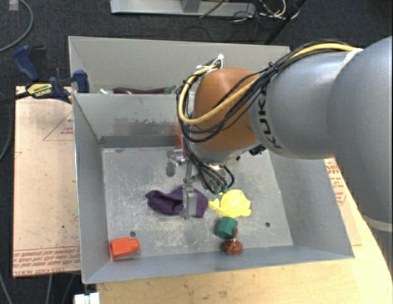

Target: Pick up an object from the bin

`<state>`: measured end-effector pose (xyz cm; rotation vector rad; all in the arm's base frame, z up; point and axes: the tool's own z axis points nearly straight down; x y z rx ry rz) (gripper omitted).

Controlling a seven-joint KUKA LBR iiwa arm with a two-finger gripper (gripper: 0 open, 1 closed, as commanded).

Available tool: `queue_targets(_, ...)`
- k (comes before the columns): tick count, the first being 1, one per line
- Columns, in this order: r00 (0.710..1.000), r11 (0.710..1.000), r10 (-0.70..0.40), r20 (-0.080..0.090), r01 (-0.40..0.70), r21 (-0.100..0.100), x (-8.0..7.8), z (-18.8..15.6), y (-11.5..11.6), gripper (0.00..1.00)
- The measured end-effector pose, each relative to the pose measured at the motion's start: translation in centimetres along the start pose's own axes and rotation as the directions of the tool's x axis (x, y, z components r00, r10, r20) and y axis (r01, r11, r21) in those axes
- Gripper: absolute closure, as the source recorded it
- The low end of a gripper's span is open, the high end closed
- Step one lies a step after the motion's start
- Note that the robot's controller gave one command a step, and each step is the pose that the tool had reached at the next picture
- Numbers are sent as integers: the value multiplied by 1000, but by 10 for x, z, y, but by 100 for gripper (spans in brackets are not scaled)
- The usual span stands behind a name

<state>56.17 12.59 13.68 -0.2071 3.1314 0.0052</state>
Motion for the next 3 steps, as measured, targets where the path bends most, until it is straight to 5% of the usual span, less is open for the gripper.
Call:
queue_targets(1, 996, 996, 84, -3, -84, 0, 13, 64, 3, 0)
queue_targets(2, 984, 984, 176, -1, -176, -1, 14, 79, 6, 100)
queue_targets(3, 981, 981, 192, 1, -192, -1, 14, 77, 7, 100)
